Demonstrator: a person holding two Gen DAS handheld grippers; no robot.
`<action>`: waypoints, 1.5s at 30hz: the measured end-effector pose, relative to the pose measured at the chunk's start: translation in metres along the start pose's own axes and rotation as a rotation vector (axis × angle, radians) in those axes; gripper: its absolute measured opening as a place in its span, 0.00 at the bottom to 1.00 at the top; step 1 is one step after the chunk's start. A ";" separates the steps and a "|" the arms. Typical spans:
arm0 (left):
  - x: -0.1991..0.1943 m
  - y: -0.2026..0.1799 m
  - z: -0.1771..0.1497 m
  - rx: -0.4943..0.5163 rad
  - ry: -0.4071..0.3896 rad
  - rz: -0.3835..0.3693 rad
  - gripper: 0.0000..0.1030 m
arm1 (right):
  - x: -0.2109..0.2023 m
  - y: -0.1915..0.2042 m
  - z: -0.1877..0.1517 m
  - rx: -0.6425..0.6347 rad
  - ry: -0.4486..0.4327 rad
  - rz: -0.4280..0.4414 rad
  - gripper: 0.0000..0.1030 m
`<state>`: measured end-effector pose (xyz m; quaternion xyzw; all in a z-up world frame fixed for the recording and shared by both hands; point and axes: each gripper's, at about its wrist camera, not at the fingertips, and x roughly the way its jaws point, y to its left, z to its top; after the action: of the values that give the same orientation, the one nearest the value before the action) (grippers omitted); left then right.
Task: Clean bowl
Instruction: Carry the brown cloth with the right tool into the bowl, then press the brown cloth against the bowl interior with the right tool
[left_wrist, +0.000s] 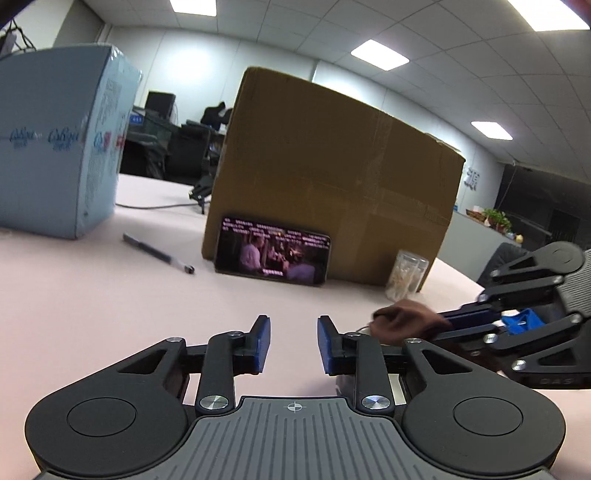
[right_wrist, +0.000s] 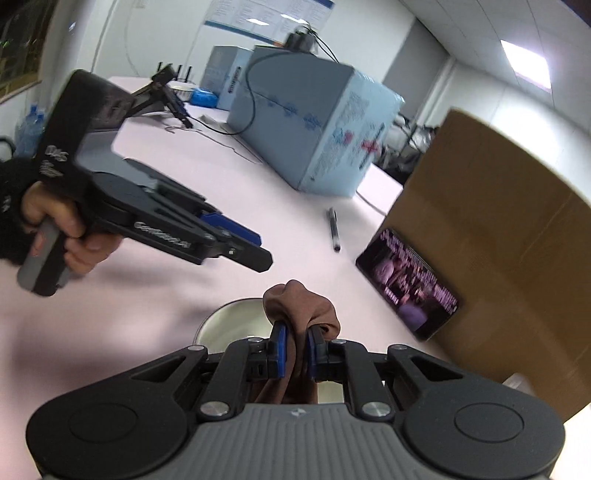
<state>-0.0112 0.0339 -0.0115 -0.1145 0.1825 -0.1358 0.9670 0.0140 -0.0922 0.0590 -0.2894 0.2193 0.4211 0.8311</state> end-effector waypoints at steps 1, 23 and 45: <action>0.000 0.001 -0.001 -0.004 -0.001 -0.005 0.26 | 0.004 -0.002 0.001 0.016 0.009 0.026 0.13; -0.002 0.014 0.000 -0.084 -0.022 -0.059 0.26 | -0.004 0.016 0.012 0.134 0.053 -0.088 0.62; 0.002 0.016 -0.002 -0.097 0.000 -0.068 0.28 | -0.028 0.039 0.014 0.086 -0.075 -0.258 0.81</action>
<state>-0.0068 0.0482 -0.0184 -0.1673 0.1847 -0.1598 0.9552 -0.0326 -0.0805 0.0745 -0.2634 0.1668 0.3113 0.8977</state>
